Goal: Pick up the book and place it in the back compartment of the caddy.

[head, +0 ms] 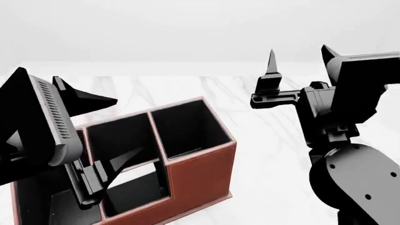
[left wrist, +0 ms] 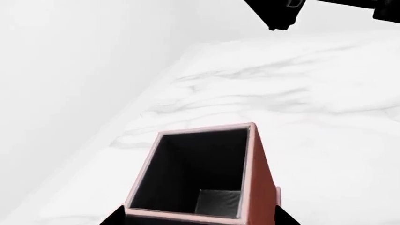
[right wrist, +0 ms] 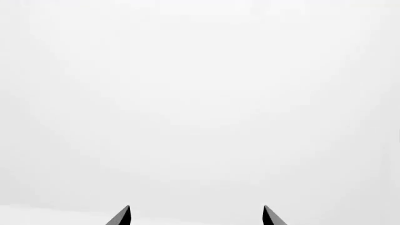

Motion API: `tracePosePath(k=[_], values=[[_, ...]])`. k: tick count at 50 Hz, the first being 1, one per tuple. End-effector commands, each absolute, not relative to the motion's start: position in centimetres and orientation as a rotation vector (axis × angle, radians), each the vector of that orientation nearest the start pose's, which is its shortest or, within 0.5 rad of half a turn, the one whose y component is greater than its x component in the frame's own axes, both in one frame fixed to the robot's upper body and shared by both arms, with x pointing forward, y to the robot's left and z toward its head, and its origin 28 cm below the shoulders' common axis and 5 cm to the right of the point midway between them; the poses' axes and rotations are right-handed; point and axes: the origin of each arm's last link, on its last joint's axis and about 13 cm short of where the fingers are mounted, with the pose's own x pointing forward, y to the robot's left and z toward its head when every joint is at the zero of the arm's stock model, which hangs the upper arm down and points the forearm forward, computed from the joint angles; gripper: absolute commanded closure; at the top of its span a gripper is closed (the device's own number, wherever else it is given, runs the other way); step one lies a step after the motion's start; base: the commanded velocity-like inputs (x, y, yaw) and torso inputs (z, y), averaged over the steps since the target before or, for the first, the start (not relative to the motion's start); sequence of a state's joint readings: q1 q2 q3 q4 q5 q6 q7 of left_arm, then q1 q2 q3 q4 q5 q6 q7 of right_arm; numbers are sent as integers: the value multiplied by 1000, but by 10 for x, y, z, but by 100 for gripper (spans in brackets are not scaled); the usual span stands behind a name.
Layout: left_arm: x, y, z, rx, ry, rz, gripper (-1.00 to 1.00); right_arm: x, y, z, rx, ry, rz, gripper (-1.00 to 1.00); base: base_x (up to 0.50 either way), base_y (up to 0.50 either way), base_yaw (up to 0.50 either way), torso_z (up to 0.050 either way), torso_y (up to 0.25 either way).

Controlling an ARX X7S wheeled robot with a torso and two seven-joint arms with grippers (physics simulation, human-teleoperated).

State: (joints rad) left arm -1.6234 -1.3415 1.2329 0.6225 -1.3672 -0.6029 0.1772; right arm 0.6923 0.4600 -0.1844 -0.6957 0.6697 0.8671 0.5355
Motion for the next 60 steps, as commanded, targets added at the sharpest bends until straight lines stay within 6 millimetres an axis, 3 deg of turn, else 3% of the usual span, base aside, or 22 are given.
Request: tracePosePath(k=[1,17,37,60], values=[[205,302,300,495,21,-818,-100,236,-104,273,-110,-449,35,-100,0,0,0,0,0],[211,302,305,508,-85,-772,-100,232,-99,297,-122,-521,47,-100,0,0,0,0,0],[204,304,314,526,-234,-685,-100,225,-97,308,-125,-562,68,-100,0,0,0,0,0],[204,303,339,536,-355,-604,-100,220,-96,313,-123,-584,81,-100,0,0,0,0,0]])
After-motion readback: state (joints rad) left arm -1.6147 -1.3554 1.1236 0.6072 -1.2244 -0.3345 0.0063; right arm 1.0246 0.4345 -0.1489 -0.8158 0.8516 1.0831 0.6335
